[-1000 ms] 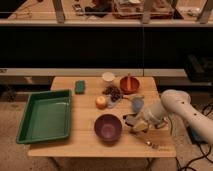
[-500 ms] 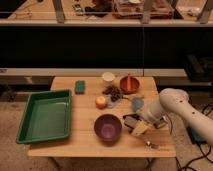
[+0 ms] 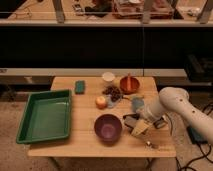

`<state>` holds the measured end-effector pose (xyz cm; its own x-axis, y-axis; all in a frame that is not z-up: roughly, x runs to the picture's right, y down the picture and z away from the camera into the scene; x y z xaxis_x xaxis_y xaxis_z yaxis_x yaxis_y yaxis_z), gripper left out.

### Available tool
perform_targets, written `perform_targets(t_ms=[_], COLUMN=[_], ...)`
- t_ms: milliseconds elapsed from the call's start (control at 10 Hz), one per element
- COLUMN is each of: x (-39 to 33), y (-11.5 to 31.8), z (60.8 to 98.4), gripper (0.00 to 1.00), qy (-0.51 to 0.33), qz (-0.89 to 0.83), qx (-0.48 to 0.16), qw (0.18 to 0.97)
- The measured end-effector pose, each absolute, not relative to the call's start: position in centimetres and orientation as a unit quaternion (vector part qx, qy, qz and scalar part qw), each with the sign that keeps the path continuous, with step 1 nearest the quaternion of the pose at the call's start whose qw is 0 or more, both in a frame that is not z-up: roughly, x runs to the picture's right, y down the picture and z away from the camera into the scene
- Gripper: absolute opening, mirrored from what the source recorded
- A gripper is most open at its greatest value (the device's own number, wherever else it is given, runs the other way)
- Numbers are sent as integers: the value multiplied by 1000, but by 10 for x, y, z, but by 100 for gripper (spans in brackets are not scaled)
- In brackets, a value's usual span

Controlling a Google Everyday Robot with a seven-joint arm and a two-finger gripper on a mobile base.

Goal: Place eraser in metal cup

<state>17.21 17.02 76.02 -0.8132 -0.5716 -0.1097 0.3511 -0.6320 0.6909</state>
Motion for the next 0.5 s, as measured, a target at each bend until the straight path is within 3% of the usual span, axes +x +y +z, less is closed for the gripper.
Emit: perform_targets(t_ms=[500], x=[229], y=[151], z=[747], gripper=[80], qy=[-305], qz=[-891], qx=[156], qw=[299])
